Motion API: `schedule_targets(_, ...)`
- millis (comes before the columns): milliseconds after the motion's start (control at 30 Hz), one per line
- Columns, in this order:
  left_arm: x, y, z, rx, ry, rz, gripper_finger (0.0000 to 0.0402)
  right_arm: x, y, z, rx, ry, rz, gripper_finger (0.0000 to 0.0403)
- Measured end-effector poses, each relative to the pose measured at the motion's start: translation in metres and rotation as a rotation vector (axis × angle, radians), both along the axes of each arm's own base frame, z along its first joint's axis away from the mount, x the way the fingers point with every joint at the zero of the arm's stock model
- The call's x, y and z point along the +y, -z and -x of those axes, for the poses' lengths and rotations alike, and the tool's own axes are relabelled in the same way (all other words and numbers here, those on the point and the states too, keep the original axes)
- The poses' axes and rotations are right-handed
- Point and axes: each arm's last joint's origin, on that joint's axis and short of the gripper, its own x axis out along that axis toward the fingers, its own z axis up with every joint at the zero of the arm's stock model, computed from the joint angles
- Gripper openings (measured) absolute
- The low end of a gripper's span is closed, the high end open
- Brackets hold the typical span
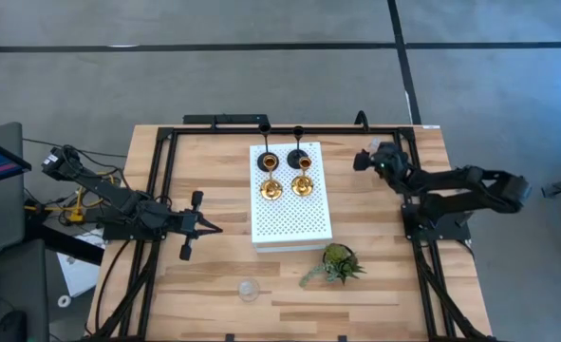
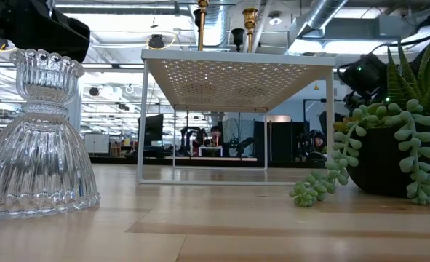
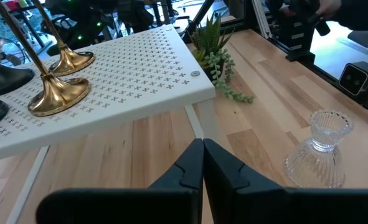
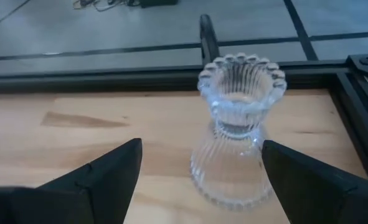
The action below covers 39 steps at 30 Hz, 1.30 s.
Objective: Pick & Place candle stick holders
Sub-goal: Put the top glass candle holder on the shelf
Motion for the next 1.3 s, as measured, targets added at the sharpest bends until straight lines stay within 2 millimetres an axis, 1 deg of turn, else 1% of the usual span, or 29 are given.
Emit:
schedule_targets(200,0.000,0.000,0.000,0.000,-0.001,0.000,0.0010,-0.009,0.004,-0.002,-0.006,0.013,0.034,0.0321)
schedule_targets(300,0.000,0.000,0.000,0.000,0.000,0.000,0.0010,-0.010,0.007,-0.004,-0.009,0.013,0.038,0.0318)
schedule_targets(467,0.000,0.000,0.000,0.000,-0.001,0.000,0.0010,-0.011,0.009,-0.004,-0.001,0.017,0.034,0.0288)
schedule_targets(667,0.000,0.000,0.000,0.000,0.000,0.000,0.0010,-0.011,0.010,-0.004,-0.001,0.020,0.035,0.0227)
schedule_targets(967,0.000,0.000,0.000,0.000,0.000,0.000,0.0010,-0.010,0.010,-0.005,0.001,0.010,0.030,0.0108)
schedule_targets(1233,0.000,0.000,0.000,0.000,0.000,0.000,0.0010,0.000,0.016,-0.010,0.026,-0.097,-0.043,0.0015)
schedule_targets(1300,0.000,0.000,0.000,0.000,-0.001,0.000,0.0010,0.004,0.018,-0.012,0.039,-0.137,-0.073,0.0004)
